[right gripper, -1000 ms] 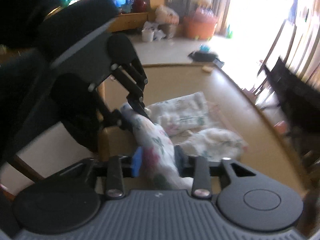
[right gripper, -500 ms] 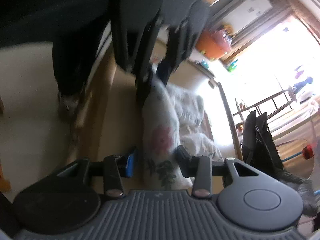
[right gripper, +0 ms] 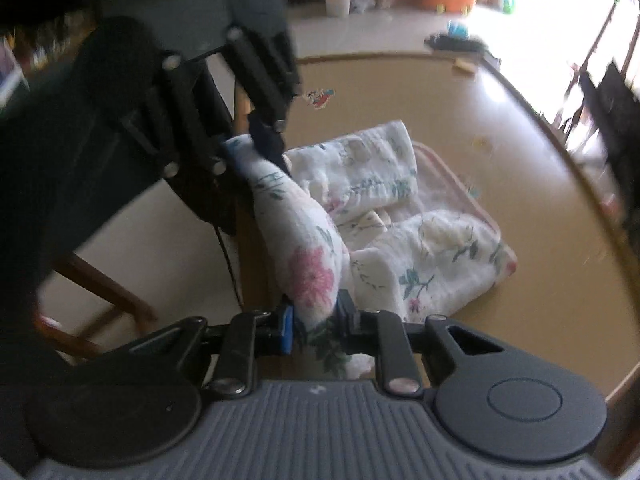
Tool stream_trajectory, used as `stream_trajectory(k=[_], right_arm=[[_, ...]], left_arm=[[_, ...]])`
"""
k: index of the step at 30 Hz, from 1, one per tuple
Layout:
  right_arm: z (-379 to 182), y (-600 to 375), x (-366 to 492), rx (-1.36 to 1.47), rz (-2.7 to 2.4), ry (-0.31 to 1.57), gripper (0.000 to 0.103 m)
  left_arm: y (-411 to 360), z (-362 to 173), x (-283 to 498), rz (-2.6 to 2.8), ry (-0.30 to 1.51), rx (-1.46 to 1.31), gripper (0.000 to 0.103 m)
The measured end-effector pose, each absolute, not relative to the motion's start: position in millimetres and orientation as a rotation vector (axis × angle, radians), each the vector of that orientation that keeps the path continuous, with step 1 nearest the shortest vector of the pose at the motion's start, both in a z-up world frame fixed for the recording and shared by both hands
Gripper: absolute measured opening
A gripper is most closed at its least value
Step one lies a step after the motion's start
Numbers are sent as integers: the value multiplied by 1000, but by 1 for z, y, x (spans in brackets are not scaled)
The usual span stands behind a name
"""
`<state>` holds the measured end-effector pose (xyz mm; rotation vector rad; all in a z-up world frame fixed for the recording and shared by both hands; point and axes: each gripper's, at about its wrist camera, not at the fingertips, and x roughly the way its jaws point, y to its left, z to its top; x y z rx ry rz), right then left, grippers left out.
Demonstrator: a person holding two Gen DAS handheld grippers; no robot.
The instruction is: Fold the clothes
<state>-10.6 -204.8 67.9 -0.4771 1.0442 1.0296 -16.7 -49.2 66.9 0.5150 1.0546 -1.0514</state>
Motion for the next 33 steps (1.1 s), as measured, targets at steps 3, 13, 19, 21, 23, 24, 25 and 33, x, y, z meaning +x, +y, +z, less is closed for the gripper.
stream_trajectory(k=[3,13,19,21,23,24,25,33], right_arm=[[59,-210,8,-371,1045,1154,21],[44,-215,55,-194,1091,1374,21],[38,-219,68,-134,1105,1439,19],[38,-220,69,-130,1106,1446,19],[38,-220,69,-130,1106,1451,19],[38,-220,70,-126,1105,1454,19],[38,-220,70,-121,1105,1457,20],[45,-222,73,-102,1101,1471,19]], left_arm=[[-46,65,-13,-1035,1069,480,22],[-25,73,-23,-935,947,376,27],[-16,75,-40,-944,840,461,35],[-13,76,-41,-949,851,452,35],[-13,73,-38,-945,846,453,35],[-13,71,-36,-939,842,459,35],[-14,69,-35,-927,838,464,35],[-15,52,-11,-801,922,338,37]])
